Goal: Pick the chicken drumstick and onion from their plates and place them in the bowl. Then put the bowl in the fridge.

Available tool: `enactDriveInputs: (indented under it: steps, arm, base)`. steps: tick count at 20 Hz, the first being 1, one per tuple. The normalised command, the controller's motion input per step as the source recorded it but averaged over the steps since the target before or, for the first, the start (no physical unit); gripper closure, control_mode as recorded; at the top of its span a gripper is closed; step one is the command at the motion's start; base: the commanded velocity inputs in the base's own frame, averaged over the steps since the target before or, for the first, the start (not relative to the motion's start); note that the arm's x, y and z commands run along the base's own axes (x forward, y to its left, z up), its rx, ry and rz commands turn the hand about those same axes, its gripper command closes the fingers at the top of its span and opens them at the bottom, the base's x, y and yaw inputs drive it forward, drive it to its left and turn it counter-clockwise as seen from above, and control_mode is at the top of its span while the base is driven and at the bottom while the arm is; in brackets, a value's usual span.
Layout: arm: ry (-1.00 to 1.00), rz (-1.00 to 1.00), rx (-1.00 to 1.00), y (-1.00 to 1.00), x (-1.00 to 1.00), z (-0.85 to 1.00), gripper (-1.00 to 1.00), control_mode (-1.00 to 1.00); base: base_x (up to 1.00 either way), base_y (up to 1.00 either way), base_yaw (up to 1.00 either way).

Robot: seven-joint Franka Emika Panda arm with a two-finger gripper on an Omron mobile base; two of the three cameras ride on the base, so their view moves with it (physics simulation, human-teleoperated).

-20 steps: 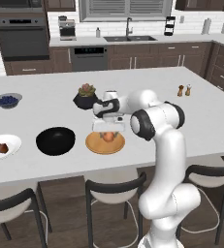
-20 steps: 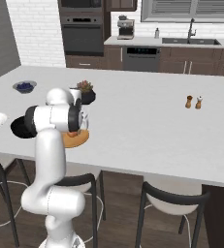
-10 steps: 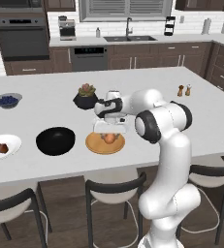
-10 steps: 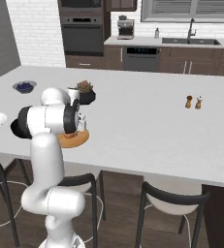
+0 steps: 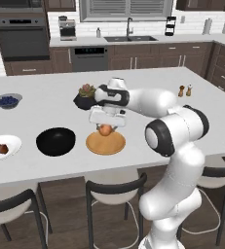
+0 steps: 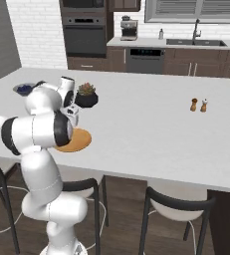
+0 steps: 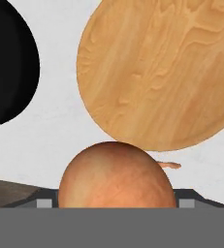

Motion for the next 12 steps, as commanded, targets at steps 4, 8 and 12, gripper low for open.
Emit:
enactDriveInputs:
  steps: [4, 8, 12]
  arm:
    - [0.01, 0.01, 0.15, 0.84, 0.04, 0.54, 1.00, -1.00]
    - [0.08, 0.00, 0.00, 1.00, 0.25, 0.09, 1.00, -1.00]
    - [0.17, -0.03, -0.08, 1.00, 0.48, 0.00, 1.00, -1.00]
  base:
    - [0.00, 0.00, 0.00]
    - [0.00, 0.00, 0.00]
    - [0.00, 0.00, 0.00]
